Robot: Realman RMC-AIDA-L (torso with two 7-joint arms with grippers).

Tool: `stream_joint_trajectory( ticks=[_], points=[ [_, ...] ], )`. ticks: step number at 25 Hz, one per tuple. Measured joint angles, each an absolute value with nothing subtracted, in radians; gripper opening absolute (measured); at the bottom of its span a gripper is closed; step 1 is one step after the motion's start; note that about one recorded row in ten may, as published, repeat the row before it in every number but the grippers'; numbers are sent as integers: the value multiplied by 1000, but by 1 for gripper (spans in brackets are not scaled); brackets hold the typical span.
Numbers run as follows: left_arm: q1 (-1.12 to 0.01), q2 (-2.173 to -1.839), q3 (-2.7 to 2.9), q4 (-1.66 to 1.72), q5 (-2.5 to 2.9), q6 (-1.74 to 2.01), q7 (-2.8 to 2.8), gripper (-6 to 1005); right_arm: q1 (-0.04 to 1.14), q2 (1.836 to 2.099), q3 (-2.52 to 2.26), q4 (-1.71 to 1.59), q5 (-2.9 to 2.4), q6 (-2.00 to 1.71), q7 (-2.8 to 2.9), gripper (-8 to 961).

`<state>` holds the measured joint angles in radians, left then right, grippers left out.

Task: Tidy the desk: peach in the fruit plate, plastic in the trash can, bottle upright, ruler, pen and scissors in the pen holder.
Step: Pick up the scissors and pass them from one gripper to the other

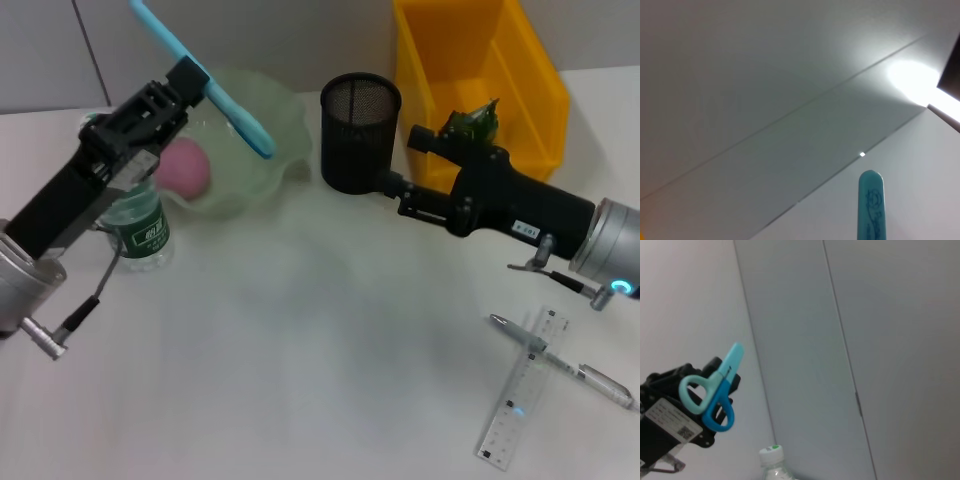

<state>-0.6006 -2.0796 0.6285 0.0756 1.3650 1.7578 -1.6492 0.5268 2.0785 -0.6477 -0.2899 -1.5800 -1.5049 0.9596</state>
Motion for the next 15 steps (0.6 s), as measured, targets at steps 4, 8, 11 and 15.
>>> stream_joint_trajectory(
  ticks=[4,8,11,15],
  points=[
    [-601,-2080,629,26,1343,1739,-1614,229,532,2081,-649,-236,-1578,-1504,878,812],
    [-592,-2080,615,-32,1335,1721,-1562,229,535,2081,-654,-229,-1585,-1504,853,811],
    [-578,-2080,598,-63,1335,1710,-1533,230,529,2081,-654,-230,-1587,-1518,825,810],
    [-562,-2080,572,-103,1334,1702,-1503,230,522,2081,-655,-226,-1588,-1529,790,808]
  ],
)
